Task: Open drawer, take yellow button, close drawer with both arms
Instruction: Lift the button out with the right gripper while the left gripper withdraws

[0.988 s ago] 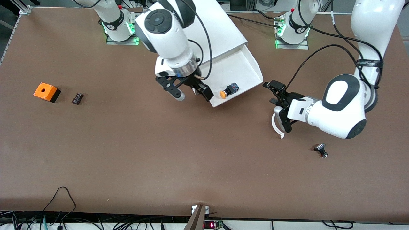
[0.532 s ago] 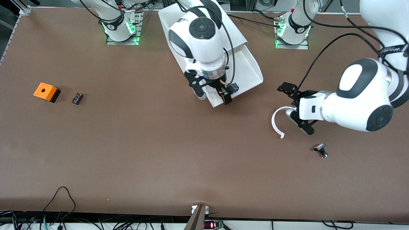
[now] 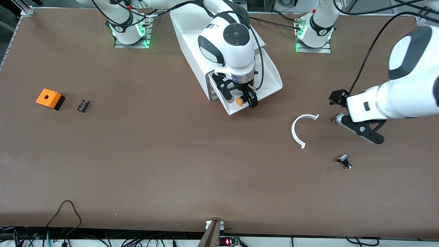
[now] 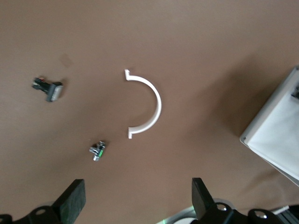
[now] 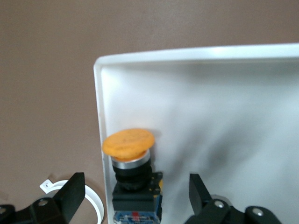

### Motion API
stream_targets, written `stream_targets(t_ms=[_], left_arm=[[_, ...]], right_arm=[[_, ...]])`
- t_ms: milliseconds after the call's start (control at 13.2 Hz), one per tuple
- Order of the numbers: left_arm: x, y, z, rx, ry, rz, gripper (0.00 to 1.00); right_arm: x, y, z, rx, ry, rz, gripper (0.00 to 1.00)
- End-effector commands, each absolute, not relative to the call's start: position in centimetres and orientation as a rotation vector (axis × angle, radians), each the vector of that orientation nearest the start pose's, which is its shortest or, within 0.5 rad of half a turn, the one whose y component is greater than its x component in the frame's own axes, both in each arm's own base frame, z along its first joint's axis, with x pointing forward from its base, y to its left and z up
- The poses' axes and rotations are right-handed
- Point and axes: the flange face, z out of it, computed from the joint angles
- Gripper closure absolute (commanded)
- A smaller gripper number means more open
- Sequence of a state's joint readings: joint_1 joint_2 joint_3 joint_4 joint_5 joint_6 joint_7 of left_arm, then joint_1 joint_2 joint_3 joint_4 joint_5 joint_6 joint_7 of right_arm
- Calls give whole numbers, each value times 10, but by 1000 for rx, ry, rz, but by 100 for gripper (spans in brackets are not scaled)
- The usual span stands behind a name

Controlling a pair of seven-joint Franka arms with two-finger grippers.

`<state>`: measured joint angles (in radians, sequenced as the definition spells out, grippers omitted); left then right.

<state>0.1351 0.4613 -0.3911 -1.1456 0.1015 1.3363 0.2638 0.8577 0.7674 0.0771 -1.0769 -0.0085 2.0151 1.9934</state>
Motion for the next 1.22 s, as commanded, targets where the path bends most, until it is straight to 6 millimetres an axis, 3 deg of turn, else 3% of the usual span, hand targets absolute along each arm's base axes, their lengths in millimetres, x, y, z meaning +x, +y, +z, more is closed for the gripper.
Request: stream_targets(t_ms=[0, 76, 228, 304, 684, 836, 1064, 1140], left_arm=[[669, -68, 523, -3126, 715, 355, 0], [668, -69, 524, -3120, 702, 353, 0], [667, -73, 521, -3127, 641, 368, 0], [666, -79, 521, -3130, 562, 374, 0], [666, -86, 515, -3149, 367, 394, 1], [664, -91, 499, -3161, 265, 452, 1], [659, -95, 479, -3228, -144, 597, 1], [659, -97, 477, -3222, -182, 606, 1]], right_arm=[[472, 619, 391, -2548, 1536, 35, 21], [471, 619, 391, -2552, 1536, 35, 40], [471, 619, 391, -2560, 1522, 34, 87], [472, 618, 391, -2565, 1517, 35, 100], [469, 613, 399, -2619, 1504, 39, 100], [476, 601, 436, -2603, 1445, 43, 100], [509, 566, 477, -2538, 1414, 94, 100], [514, 556, 494, -2531, 1367, 124, 100]])
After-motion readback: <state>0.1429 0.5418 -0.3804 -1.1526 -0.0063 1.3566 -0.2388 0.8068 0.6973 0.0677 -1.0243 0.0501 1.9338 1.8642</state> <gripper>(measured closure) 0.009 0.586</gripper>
